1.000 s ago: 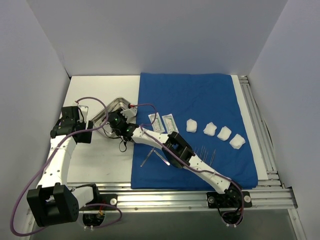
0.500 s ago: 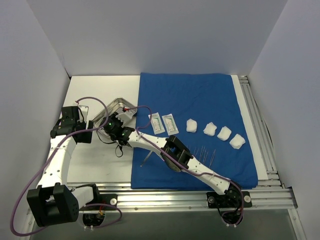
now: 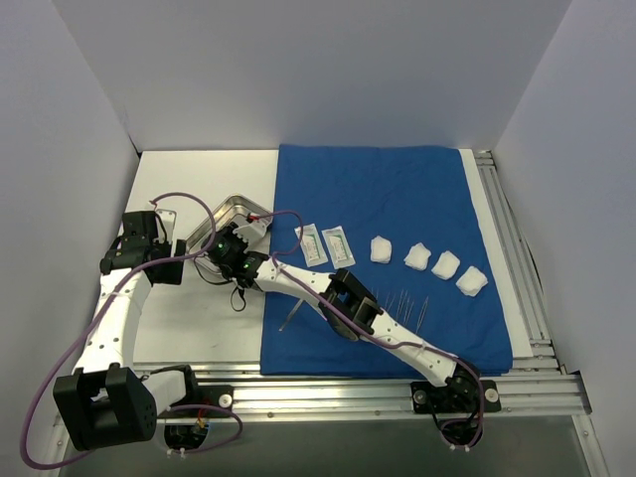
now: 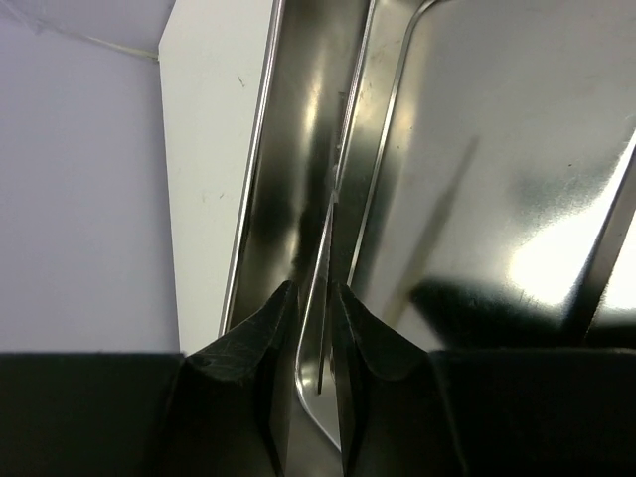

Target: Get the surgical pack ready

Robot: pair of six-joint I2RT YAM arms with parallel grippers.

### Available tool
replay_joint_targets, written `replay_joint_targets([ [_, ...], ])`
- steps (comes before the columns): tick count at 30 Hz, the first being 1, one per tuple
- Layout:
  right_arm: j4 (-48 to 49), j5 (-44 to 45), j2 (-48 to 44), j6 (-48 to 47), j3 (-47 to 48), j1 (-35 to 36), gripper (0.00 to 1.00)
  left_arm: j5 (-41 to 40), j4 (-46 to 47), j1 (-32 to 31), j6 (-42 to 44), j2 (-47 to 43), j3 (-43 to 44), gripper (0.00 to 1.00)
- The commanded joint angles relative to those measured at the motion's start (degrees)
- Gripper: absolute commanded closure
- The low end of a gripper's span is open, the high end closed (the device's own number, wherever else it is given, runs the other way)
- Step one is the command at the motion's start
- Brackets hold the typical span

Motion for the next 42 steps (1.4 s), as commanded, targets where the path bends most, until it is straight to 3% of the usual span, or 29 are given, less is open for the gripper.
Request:
replay_joint_targets([
  [1,0.2,3.01,0.27,1.31,1.41,-0.37,0.83,0.45,1.52,0.02,-0.49,-0.87,1.7,0.11],
  [11,8.27,4.24,-4.29,-4.57,-2.27,-0.02,0.8,0.45,1.43,0.02,-0.49,-1.14,1.7,0.11],
  [14,16.07,4.76,-8.33,-17.64,-3.42,1.39,0.8,0.36,1.25,-0.06,-0.49,-1.05,1.88,0.11],
  [15,18.46,5.03,-12.0,-25.86,-6.47,1.91,0.79,0.27,1.16,0.02,-0.4,-1.14,2.05,0.11],
  [17,26.17,4.68,-17.1,-31.98,-12.97,2.8,0.78,0.18,0.99,0.02,-0.4,-1.14,2.14,0.11],
  [18,28.57,4.07,-22.87,-34.27,-20.92,2.8,0.78,0.18,0.9,0.02,-0.4,-1.22,2.4,0.11],
  [22,31.06,1.52,-37.05,-47.16,-38.86,2.36,0.78,0.18,0.55,0.11,-0.31,-1.14,2.76,0.11],
  [25,26.24,-0.41,-47.34,-53.08,-50.66,1.83,0.75,0.79,0.46,0.46,0.21,-0.79,3.11,0.11],
  [29,7.82,-10.49,-57.19,-53.8,-58.52,-1.23,0.73,2.64,-0.51,0.73,0.83,0.27,3.81,0.11],
  [33,-3.11,-19.64,-65.19,-56.87,-65.03,-2.39,0.66,3.34,-0.95,0.73,1.0,0.53,4.25,0.11],
  [38,-17.43,-25.38,-66.53,-58.37,-67.76,-2.3,0.59,3.35,-0.77,0.73,1.09,0.01,4.08,0.11],
  [42,-20.35,-25.47,-66.18,-57.94,-72.06,-1.95,0.58,3.43,-0.77,0.73,1.36,-0.08,3.81,0.11],
])
